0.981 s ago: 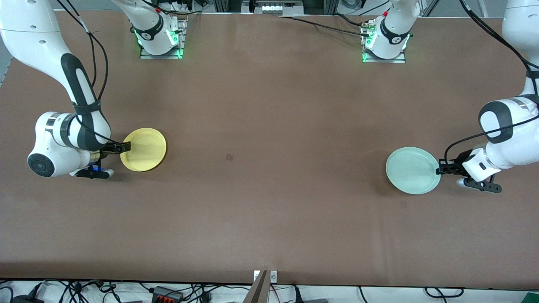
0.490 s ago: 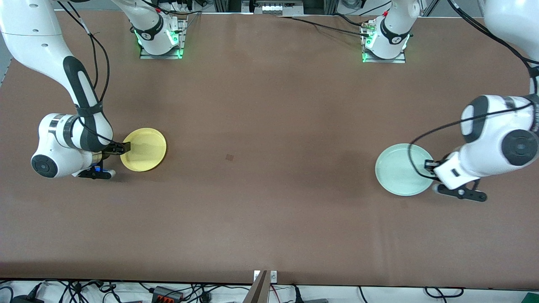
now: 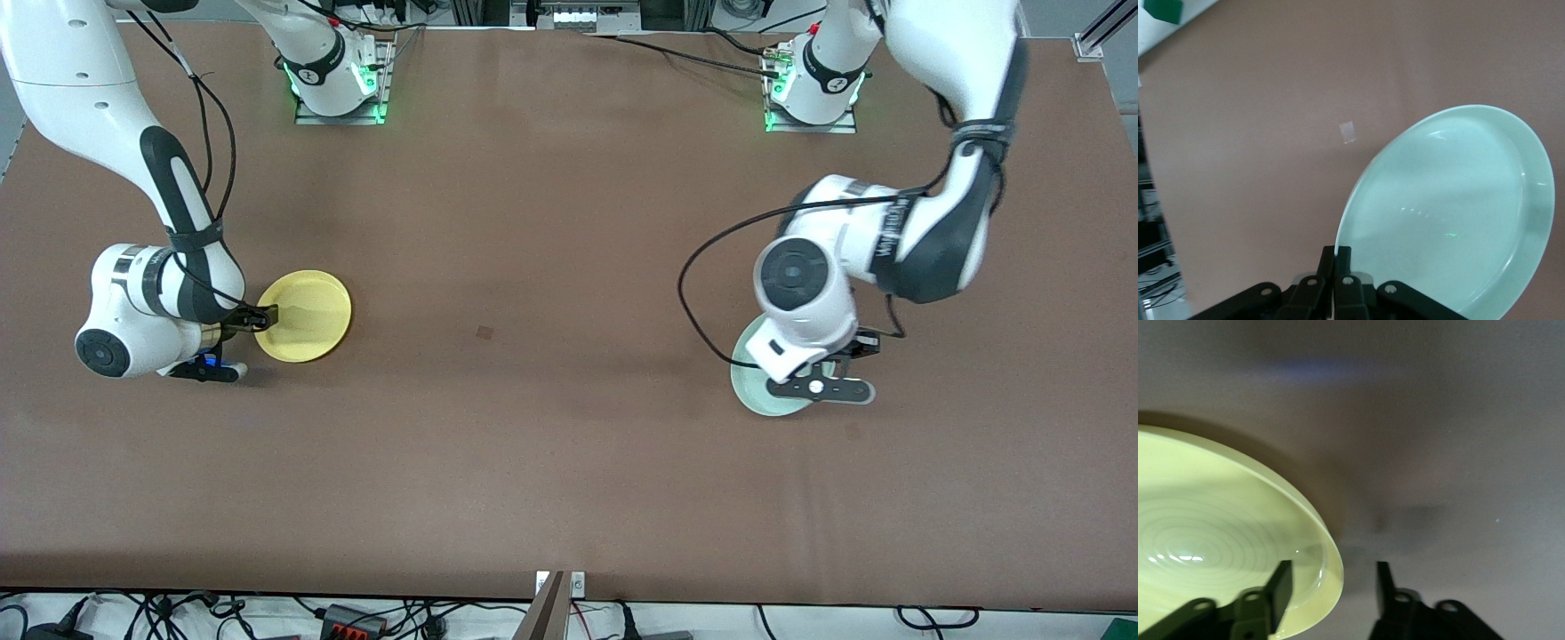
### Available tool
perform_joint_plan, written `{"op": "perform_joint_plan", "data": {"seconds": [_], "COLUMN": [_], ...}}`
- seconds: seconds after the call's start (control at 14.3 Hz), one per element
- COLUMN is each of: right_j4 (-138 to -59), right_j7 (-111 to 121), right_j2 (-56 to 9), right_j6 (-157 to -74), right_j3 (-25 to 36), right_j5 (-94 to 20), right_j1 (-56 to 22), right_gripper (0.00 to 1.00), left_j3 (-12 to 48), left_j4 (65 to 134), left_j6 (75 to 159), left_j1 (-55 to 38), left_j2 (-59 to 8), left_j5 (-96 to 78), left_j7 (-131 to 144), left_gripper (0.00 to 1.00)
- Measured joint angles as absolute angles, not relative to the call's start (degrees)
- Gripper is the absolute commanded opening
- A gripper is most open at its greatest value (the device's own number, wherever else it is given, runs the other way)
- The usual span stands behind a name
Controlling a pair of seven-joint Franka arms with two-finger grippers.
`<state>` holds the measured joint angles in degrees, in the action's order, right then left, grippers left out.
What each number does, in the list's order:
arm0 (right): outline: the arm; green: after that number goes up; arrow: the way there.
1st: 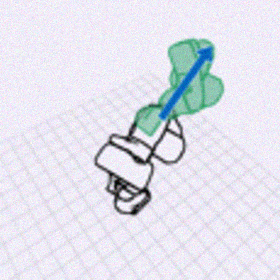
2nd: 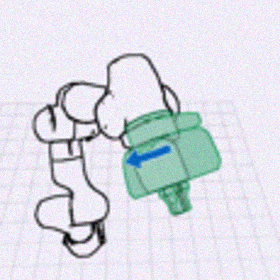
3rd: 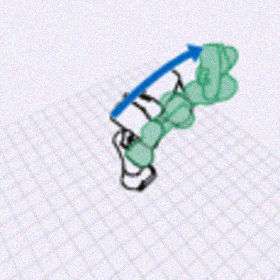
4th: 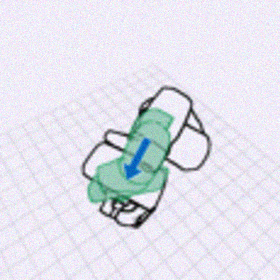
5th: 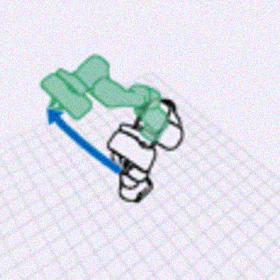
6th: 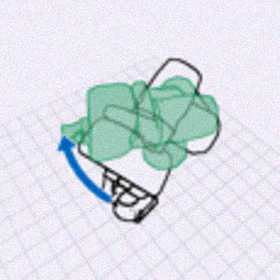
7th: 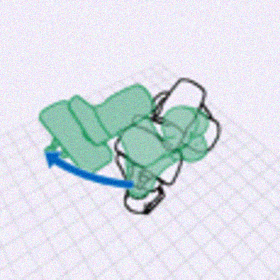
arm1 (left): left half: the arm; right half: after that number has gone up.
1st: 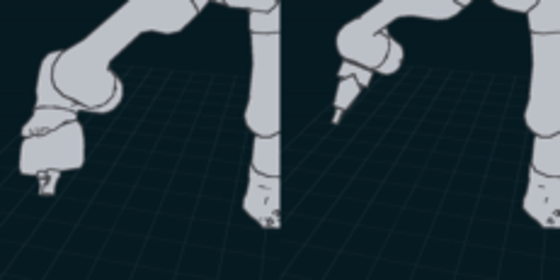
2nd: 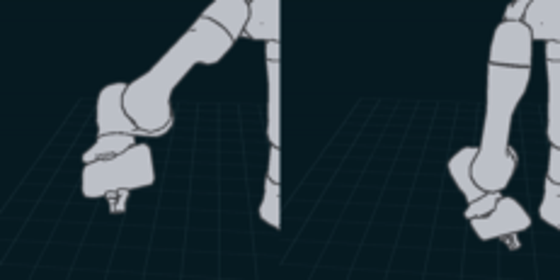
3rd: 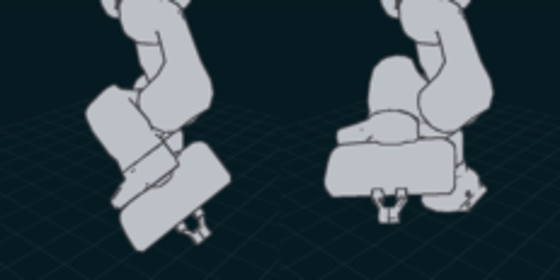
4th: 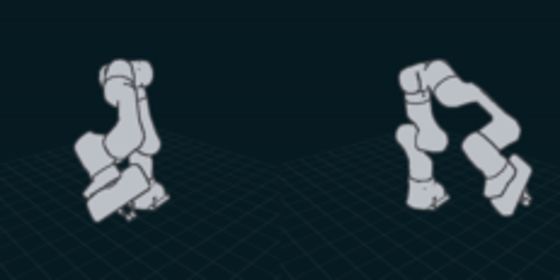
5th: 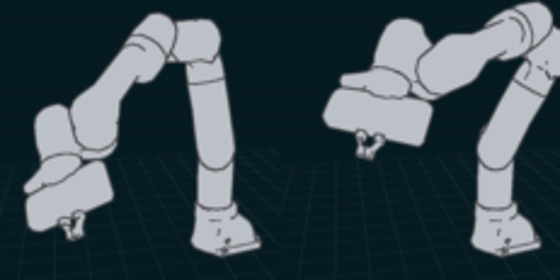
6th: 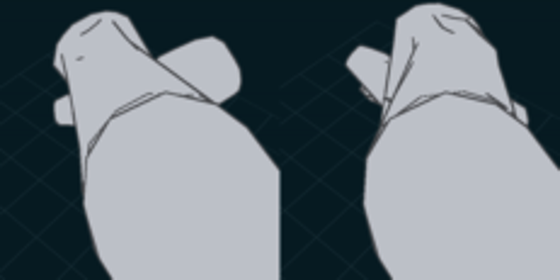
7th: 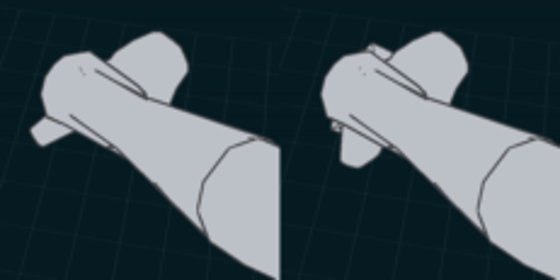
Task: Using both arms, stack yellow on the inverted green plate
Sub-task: 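Lift and flip the green plate while the right gripper grasps the yellow plate, then set the inverted green plate down mid-table while the right gripper lifts yellow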
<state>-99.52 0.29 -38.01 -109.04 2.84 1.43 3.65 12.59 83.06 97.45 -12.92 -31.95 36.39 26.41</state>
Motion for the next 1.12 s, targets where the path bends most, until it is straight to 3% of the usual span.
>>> {"op": "perform_joint_plan", "data": {"seconds": [0.07, 0.28, 0.42, 1.12], "right_j4": [-99.5, -99.5, -99.5, -98.3], "right_j7": [0.2, 0.2, 0.2, 0.6], "right_j2": [-38.1, -38.1, -38.1, -37.6], "right_j6": [-109.0, -108.6, -108.1, -107.3], "right_j3": [2.8, 2.9, 2.9, 2.6], "right_j5": [1.4, 1.4, 1.4, 1.2], "right_j1": [3.7, 3.7, 3.7, 3.7], "right_gripper": [0.31, 0.07, 0.00, 0.00], "left_j3": [12.5, 12.4, 12.3, 11.9], "left_j4": [82.5, 82.0, 81.8, 79.7], "left_j6": [96.3, 91.0, 87.4, 81.0], "left_j1": [-14.4, -20.2, -24.8, -32.6], "left_j2": [-32.9, -35.5, -37.7, -45.1], "left_j5": [39.3, 46.6, 51.0, 56.5], "left_j7": [28.4, 37.1, 43.1, 59.8], "left_gripper": [0.01, 0.01, 0.01, 0.01]}}
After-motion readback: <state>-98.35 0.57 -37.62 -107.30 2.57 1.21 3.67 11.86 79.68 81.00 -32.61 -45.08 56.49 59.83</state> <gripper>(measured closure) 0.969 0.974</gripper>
